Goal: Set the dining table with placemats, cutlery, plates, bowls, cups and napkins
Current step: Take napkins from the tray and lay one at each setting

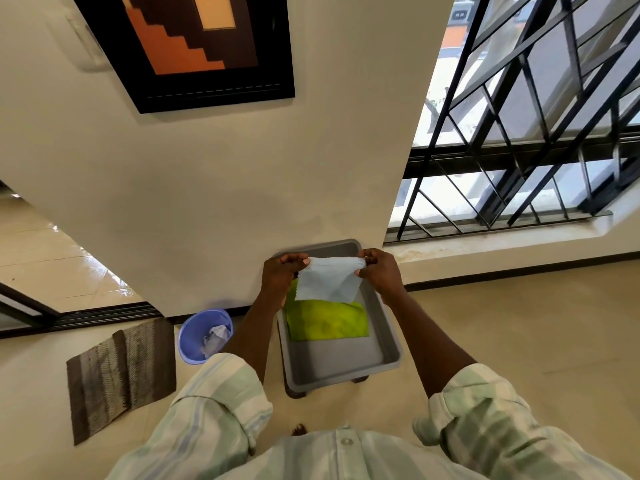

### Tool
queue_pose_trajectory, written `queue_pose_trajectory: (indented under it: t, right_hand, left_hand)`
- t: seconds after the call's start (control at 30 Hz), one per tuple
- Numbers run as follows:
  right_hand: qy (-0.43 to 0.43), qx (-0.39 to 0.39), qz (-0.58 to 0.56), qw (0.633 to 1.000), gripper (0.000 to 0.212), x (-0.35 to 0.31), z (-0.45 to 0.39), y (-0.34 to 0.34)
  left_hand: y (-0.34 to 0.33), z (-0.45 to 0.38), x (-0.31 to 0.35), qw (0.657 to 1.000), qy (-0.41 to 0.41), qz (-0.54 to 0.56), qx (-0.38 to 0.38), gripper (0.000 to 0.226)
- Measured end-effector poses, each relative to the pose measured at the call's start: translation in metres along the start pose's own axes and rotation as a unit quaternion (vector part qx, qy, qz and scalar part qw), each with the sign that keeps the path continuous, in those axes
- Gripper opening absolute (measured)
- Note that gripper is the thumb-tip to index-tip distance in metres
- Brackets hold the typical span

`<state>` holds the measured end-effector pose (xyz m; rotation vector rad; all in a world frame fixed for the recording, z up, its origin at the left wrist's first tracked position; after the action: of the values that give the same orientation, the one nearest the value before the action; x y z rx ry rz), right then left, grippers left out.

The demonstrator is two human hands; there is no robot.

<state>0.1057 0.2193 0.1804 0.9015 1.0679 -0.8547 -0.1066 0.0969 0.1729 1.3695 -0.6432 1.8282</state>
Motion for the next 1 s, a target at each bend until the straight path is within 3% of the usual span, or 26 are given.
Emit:
queue_pose_trajectory:
  t: [0.23,0.4,0.63,0.77,0.83,1.0]
  right_hand:
    - [0.035,0.033,0.002,0.999,0.013,-0.012,0.001,0.002]
    - [0.035,0.01,0.01,0.999,0.017,-0.017,0.002,-0.003]
    - [0.056,0.04,0.062,0.996,0.003,-0.025,0.001,-0.002]
    - [0.084,0.062,0.108,0.989,0.007,-0.036,0.001,0.0]
    - [0.089,0.06,0.111,0.988,0.008,-0.041,0.0,0.001]
    - [0.041,0.023,0.016,0.999,0.008,-0.046,-0.004,-0.003]
  left_hand:
    - [0.006,-0.002,0.002,0.999,-0.014,-0.027,-0.014,0.026]
    - [0.009,-0.002,0.009,0.995,-0.048,-0.086,-0.009,0.034]
    - [0.01,-0.002,0.015,0.977,-0.107,-0.185,0.016,0.019]
    - [0.011,0.0,0.027,0.963,-0.154,-0.217,0.048,0.006]
    - [0.011,0.0,0.033,0.96,-0.168,-0.221,0.04,0.015]
    - [0.007,-0.008,0.039,0.985,-0.081,-0.149,-0.016,0.01]
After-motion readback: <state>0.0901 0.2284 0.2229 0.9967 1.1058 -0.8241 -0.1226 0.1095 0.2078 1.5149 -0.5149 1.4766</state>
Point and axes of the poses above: each hand's wrist, its own z-axis away from the middle knuckle, its own y-axis out of the back of the hand, x = y × z, the point moved 7 cm from there along -z, towards the middle knuckle, and after that the axes turned 8 degrees about -z, right-handed, at the moved point
